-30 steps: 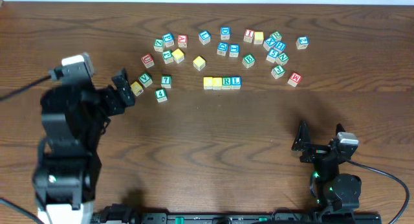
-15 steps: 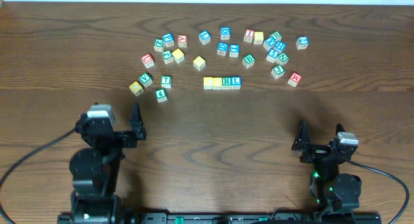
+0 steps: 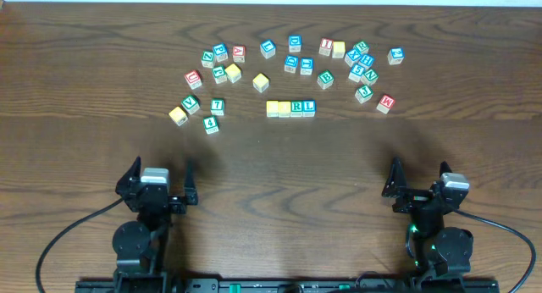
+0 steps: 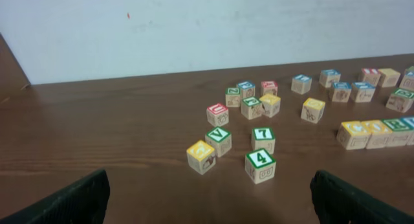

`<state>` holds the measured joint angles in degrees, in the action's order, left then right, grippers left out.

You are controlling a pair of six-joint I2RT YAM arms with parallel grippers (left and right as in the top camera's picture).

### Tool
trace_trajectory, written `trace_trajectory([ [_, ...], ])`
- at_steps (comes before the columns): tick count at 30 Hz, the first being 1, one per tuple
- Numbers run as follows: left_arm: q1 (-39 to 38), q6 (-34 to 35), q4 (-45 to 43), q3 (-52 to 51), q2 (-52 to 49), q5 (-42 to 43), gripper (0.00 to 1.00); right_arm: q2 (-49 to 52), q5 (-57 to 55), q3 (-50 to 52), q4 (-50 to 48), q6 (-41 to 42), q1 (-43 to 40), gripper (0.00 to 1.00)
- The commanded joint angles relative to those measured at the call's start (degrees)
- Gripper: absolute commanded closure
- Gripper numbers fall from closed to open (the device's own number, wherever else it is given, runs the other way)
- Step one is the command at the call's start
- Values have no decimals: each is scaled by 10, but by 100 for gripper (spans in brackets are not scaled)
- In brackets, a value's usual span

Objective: Spell out CORL

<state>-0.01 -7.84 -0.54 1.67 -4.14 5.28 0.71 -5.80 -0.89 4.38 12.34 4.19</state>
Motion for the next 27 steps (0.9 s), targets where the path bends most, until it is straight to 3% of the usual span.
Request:
trace_trajectory([
  [1, 2, -16, 18, -14, 23, 3, 2, -4, 2, 3, -1, -8, -5, 1],
  [27, 2, -16, 42, -14, 39, -2, 2, -4, 2, 3, -1, -8, -5, 1],
])
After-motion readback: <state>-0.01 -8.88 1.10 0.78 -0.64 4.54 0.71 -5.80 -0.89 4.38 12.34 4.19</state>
